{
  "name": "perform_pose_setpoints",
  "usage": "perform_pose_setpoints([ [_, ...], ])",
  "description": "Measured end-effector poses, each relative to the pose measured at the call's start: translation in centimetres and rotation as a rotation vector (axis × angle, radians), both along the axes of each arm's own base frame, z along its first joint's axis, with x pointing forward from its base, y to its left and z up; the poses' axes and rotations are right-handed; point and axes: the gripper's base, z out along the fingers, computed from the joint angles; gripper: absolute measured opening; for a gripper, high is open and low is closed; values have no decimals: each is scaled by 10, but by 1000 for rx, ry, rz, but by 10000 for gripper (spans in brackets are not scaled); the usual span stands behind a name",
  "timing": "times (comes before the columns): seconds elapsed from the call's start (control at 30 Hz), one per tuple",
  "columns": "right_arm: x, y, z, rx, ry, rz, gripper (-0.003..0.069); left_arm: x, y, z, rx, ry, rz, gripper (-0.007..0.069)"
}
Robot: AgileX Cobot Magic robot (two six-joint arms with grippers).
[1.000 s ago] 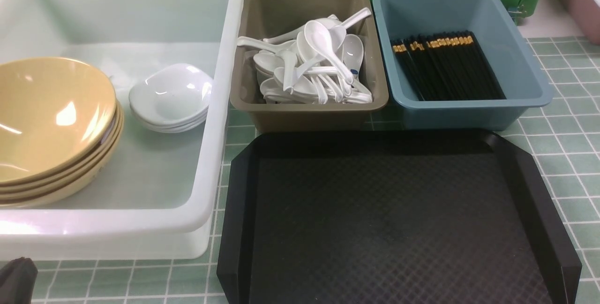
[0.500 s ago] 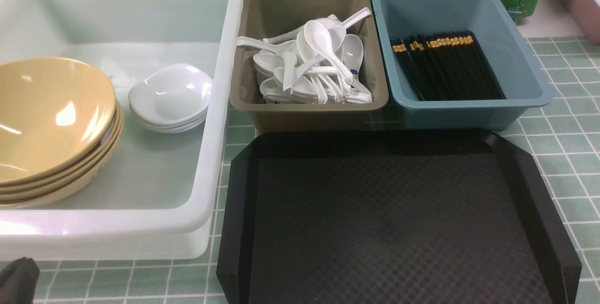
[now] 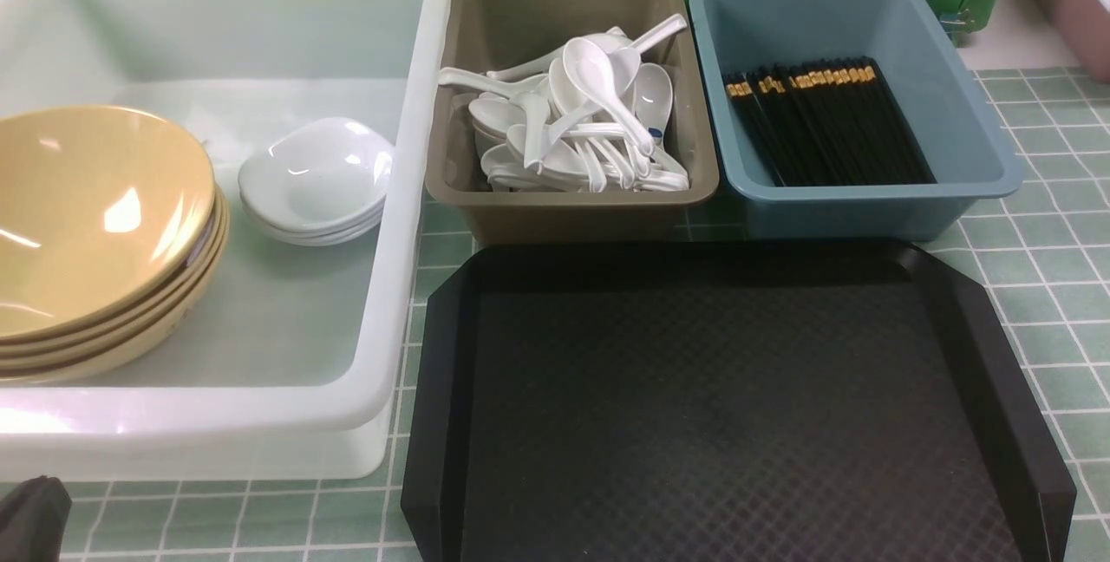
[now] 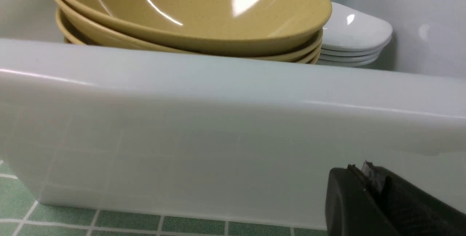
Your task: On blue table put chopsticks spoon bowls plates into blue grey white boxes.
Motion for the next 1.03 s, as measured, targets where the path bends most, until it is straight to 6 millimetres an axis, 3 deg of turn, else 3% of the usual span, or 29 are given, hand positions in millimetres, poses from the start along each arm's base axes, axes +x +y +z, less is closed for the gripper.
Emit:
perform_pose_setpoints([
  [1.03,0,0,0,0,0,0,155,0,0,0,0,0,0,2],
])
